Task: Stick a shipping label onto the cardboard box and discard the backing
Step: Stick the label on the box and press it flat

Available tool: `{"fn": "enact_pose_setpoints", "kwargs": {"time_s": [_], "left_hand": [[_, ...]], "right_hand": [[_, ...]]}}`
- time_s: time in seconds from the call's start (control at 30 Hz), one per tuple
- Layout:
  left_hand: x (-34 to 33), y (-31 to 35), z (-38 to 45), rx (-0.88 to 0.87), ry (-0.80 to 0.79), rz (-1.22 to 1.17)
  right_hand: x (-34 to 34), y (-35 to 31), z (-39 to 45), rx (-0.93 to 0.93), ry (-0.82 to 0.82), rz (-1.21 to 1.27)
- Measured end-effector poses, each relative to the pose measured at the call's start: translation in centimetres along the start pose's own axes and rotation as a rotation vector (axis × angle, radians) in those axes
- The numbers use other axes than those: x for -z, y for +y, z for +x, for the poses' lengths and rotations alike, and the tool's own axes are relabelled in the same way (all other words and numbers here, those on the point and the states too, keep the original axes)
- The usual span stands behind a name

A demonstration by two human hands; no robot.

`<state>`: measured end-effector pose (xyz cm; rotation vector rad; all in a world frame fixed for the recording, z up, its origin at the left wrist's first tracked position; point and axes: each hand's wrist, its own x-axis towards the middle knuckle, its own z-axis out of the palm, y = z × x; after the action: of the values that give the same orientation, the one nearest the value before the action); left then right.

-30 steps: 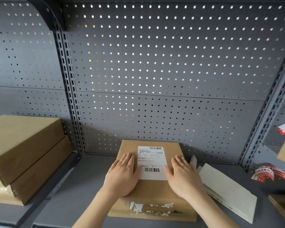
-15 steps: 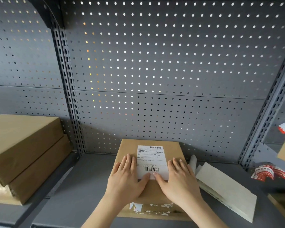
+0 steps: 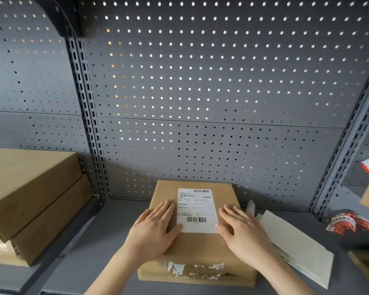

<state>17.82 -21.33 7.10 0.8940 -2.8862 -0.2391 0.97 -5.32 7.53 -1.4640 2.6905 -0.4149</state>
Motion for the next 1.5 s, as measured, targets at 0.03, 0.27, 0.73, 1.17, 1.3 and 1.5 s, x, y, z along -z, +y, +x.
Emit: {"fn": "enact_pose_setpoints", "kwargs": {"time_s": [0.03,0.27,0.73,1.17,1.3,1.5], "left_hand": [[0.1,-0.2,0.0,-0.013,-0.011,-0.018],[1.0,-0.9,-0.2,-0.104,-0.045,-0.056],[0.5,1.9,0.7,-0.257,-0.066,-0.022],[0.4,1.3,5.2,-0.242,-0.146,0.019],[0.3,1.0,6.8,-0.236,-0.142,0.034],[-0.1,0.6,7.9,-0.229,-0.141,0.007]], "right_hand": [[0.0,0.3,0.0,0.011,0.001,0.007],[0.8,1.0,0.1,0.081,-0.015,0.056],[1.4,-0.9,0.4,0.32,-0.236,0.015],[0.4,-1.0,5.2,0.296,-0.236,-0.078],[0.2,-1.2,7.0,0.274,-0.212,-0.088],[-0.5,-1.4,8.1,0.237,-0.169,-0.063]]}}
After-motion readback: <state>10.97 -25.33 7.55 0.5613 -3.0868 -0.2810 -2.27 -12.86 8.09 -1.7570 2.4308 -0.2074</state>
